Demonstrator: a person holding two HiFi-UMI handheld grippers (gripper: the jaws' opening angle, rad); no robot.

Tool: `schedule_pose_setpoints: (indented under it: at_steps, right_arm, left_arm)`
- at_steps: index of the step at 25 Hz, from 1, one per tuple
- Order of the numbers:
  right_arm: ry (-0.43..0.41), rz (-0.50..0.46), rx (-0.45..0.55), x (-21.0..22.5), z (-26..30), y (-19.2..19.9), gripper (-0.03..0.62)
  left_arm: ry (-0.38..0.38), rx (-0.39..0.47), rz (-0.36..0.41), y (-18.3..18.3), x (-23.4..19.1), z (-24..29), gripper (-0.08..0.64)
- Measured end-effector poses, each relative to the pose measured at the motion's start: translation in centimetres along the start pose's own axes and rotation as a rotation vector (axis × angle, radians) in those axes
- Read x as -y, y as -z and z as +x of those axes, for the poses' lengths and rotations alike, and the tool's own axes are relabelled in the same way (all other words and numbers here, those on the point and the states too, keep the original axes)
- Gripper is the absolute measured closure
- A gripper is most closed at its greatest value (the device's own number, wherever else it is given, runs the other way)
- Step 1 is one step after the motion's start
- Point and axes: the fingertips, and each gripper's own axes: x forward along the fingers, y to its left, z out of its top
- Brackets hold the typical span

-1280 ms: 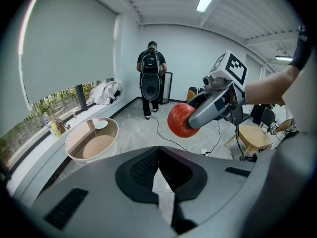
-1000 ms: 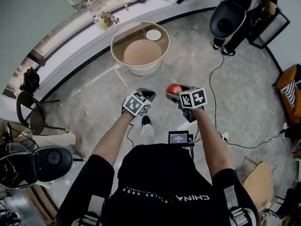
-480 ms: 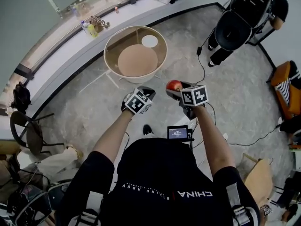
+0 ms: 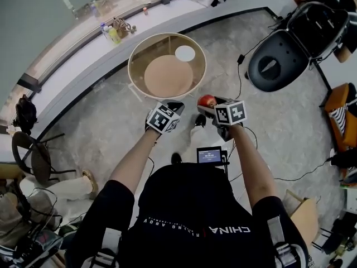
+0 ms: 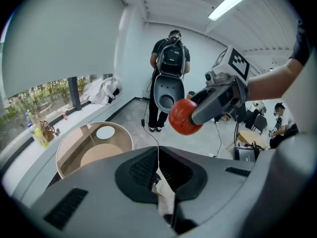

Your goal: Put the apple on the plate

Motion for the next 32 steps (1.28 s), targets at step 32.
schedule_pose_setpoints:
  at_steps: [32]
  right_arm:
    - [-0.167,-0.037,-0.074,21.7,15.6,-27.3,0.222]
  left_arm:
    - [-0.113,-0.041,-0.162,-20.1,-25.5,17.2,0.541]
